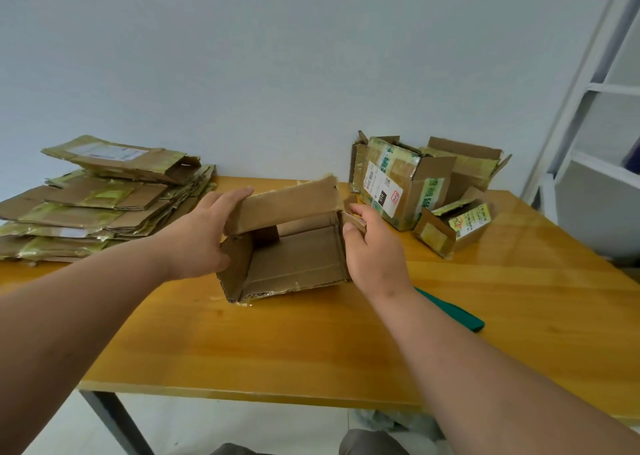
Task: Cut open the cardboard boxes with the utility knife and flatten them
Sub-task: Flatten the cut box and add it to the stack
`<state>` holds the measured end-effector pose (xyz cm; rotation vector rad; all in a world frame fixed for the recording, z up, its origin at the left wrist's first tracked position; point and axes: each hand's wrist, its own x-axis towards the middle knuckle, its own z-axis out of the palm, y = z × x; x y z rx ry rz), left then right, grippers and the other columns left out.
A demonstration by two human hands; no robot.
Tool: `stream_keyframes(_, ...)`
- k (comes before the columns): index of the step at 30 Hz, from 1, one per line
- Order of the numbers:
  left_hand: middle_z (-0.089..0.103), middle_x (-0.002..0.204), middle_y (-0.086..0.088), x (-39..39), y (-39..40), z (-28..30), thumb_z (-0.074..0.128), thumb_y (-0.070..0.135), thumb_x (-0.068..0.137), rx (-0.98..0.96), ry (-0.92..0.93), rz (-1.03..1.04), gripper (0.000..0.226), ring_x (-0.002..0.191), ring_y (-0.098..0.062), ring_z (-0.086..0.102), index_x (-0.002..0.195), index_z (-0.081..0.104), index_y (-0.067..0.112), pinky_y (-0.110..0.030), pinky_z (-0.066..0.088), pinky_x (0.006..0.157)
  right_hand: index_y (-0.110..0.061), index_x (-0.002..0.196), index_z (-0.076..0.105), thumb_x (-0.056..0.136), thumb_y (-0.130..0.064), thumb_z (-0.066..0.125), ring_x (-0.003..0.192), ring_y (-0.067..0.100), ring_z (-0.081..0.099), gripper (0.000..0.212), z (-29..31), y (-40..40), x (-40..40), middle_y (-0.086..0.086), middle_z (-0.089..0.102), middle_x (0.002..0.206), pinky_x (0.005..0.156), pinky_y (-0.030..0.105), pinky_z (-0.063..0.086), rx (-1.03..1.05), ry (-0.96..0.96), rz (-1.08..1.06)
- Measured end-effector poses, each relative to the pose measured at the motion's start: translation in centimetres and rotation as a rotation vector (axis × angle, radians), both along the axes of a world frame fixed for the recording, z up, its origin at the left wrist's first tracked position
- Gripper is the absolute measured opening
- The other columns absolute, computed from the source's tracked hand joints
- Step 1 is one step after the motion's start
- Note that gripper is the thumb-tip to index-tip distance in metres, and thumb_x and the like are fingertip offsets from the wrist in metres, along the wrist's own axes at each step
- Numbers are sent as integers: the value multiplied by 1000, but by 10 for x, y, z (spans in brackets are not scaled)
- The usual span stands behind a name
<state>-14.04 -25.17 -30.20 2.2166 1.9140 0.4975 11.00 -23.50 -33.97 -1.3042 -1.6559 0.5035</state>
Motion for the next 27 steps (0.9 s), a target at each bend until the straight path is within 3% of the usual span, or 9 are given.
stream_keyframes(4,19,147,4,-9,-6,-8,72,5,77,164,121,77,83,83,-17,58,140,26,34,-33,54,63,-18,137,55,103,-27,47,100,9,55,36,2,-12,-1,-3,65,118,82,23,45,82,-152,23)
stream_keyframes(8,15,151,0,-24,-13,-13,71,7,78,244,281,165,68,113,-27,52,132,34,27,-32,53,66,-19,141,51,99,-37,53,110,17,59,45,-2,-25,-8,-2,64,123,89,27,49,64,-368,134)
stream_keyframes(11,31,148,0,-26,-15,-8,73,27,80,177,321,188,68,126,-25,43,136,34,28,-38,50,89,-23,142,50,95,-49,55,116,18,55,54,-6,-28,-11,-2,60,130,103,39,44,15,-530,190)
stream_keyframes(14,27,156,2,-11,-20,1,68,56,78,222,405,179,93,147,-26,14,150,13,34,-52,15,118,-26,144,47,94,-48,54,112,15,52,55,-8,-28,-13,-4,57,128,104,41,41,-27,-550,200)
stream_keyframes(16,18,159,7,3,-22,7,63,60,79,299,503,100,95,150,-23,-1,150,1,45,-57,-6,117,-29,145,45,93,-44,54,108,12,48,54,-9,-26,-15,-6,56,127,105,40,38,-22,-566,196)
stream_keyframes(18,22,157,14,14,-21,14,59,46,88,267,545,-14,77,149,-17,9,148,12,52,-56,-10,117,-32,145,44,92,-45,53,111,10,47,56,-9,-25,-15,-8,54,128,107,38,34,-42,-591,201)
stream_keyframes(21,48,139,23,25,-12,20,47,23,99,134,483,-128,43,135,-6,38,134,49,47,-44,-1,121,-31,140,51,90,-60,46,108,8,49,58,-10,-24,-13,-11,56,119,105,40,36,-63,-516,221)
stream_keyframes(23,58,130,18,26,-9,20,47,16,100,78,288,-143,38,126,-11,48,128,60,37,-37,22,118,-27,133,58,85,-69,34,106,8,51,68,-11,-22,-8,-11,57,113,100,44,41,-43,-370,166)
stream_keyframes(27,65,120,11,22,-6,17,52,5,96,134,196,-258,35,114,-14,56,120,68,25,-35,43,103,-24,146,44,92,-46,41,129,16,42,59,-15,-13,4,-4,48,141,108,48,38,6,-381,-10)
